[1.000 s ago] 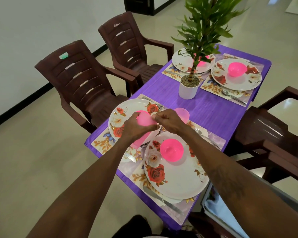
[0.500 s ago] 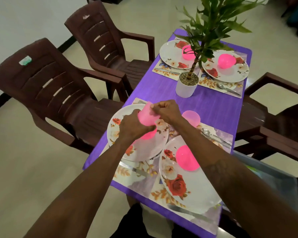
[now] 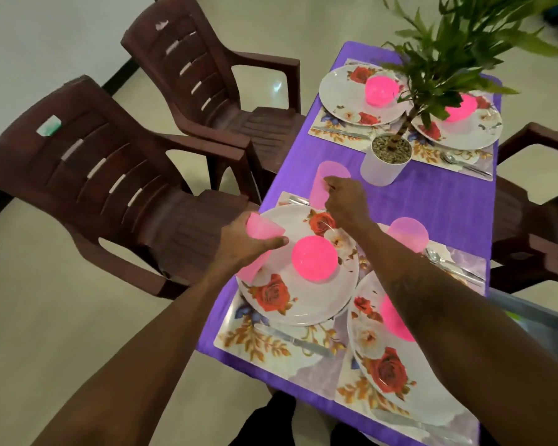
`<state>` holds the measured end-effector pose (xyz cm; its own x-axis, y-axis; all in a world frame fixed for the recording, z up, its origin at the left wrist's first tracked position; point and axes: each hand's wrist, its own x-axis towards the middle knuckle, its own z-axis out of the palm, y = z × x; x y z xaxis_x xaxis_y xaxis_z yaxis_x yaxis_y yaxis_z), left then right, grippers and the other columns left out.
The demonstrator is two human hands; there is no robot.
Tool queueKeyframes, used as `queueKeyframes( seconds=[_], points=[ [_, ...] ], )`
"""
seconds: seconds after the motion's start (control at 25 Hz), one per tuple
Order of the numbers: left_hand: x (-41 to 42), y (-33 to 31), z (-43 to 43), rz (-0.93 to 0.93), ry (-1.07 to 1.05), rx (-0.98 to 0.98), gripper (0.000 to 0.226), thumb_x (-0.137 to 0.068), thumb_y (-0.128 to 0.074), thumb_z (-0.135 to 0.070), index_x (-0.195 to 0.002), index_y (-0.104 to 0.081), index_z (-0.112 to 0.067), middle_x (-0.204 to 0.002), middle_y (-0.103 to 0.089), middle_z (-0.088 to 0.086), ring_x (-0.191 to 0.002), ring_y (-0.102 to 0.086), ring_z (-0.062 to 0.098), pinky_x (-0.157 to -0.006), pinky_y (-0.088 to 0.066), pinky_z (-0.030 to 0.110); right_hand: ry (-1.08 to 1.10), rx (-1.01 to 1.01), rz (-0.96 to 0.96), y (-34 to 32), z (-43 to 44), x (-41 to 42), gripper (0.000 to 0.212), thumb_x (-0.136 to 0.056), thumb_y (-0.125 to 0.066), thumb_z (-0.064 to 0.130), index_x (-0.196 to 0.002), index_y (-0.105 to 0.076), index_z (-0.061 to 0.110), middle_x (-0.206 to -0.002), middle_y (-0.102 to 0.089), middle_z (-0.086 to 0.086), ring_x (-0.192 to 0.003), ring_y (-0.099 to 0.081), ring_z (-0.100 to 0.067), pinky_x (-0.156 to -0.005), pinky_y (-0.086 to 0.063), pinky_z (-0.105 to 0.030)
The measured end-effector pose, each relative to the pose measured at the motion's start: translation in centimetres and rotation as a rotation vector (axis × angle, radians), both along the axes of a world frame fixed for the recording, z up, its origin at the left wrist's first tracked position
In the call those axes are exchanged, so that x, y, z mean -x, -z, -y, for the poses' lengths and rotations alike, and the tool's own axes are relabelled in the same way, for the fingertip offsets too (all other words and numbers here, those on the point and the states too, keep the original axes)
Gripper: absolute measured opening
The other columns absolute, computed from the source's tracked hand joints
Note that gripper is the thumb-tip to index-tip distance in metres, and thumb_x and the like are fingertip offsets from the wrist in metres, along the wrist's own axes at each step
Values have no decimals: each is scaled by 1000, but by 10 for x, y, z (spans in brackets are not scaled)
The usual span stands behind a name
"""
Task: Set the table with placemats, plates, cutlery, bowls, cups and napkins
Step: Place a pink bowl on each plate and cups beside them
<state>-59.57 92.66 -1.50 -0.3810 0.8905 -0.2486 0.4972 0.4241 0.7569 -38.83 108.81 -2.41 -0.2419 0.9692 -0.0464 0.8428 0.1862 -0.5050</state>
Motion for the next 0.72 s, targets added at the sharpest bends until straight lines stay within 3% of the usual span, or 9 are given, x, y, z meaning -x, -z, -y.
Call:
queueKeyframes(
  seconds=[0.2, 0.56, 0.72],
  points=[
    [12, 5, -8, 33, 18, 12, 89, -60, -86, -73, -133, -55, -33, -120, -62, -10, -103, -63, 13, -70, -50, 17, -98, -45, 69, 7, -6, 12, 41, -94, -56, 10, -131, -69, 18, -122, -69, -21, -113, -62, -43, -94, -52, -45],
    [-4, 1, -33, 48, 86, 21, 87, -63, -88, -67, -134, -54, -29, -121, -60, -9, -103, -61, 13, -67, -47, 15, -210, -119, 214, 2, -22, 15, 40, -87, -62, 6, -124, -72, 16, -105, -72, -19, -100, -66, -42, -84, -58, -47],
    [-13, -1, -41, 7, 142, 11, 89, -61, -87, -69, -133, -55, -29, -125, -61, -7, -107, -61, 16, -75, -52, 22, -142, -70, 67, 0, -20, 12, 40, -93, -70, 23, -133, -69, 19, -129, -69, -10, -125, -58, -33, -105, -46, -47]
  ],
)
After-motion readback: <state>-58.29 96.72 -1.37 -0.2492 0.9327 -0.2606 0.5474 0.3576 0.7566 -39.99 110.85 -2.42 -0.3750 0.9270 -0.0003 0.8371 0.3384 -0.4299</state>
